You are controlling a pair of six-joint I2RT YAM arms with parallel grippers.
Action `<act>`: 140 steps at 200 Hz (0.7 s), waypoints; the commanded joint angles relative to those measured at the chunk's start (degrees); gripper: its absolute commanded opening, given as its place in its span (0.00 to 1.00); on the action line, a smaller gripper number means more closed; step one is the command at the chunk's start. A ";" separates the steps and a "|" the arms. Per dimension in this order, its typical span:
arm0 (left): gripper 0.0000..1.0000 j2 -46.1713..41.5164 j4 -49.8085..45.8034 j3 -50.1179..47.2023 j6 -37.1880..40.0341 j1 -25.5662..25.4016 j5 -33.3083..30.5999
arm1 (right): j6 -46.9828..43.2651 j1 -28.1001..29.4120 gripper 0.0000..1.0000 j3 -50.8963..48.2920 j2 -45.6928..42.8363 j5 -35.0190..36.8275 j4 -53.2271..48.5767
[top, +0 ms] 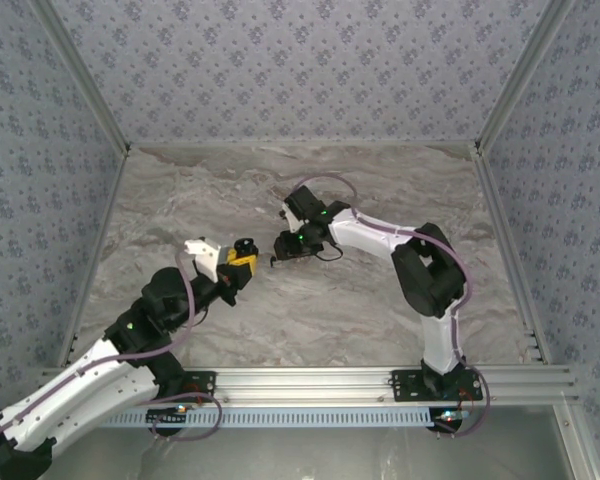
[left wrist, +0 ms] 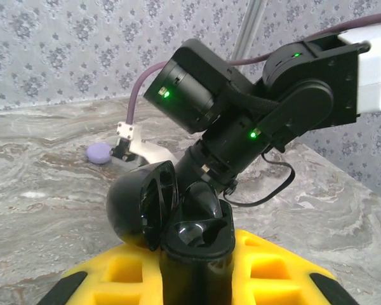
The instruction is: Insert the wireless bluetooth earbuds into the charging case
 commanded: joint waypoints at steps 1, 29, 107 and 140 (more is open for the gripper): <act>0.15 -1.62 -3.99 2.28 0.75 0.22 -2.19 | 1.25 1.21 0.41 4.30 3.80 -0.28 -3.60; 0.15 -2.28 -5.30 2.23 0.01 0.71 -2.44 | 2.16 2.40 0.39 9.14 7.84 1.50 -6.25; 0.16 -2.54 -4.91 1.53 0.28 1.42 -1.06 | 2.68 4.07 0.41 16.91 14.12 7.87 -13.38; 0.16 -2.56 -4.82 1.28 0.08 1.70 -0.53 | 2.50 4.66 0.41 19.98 16.65 8.44 -15.42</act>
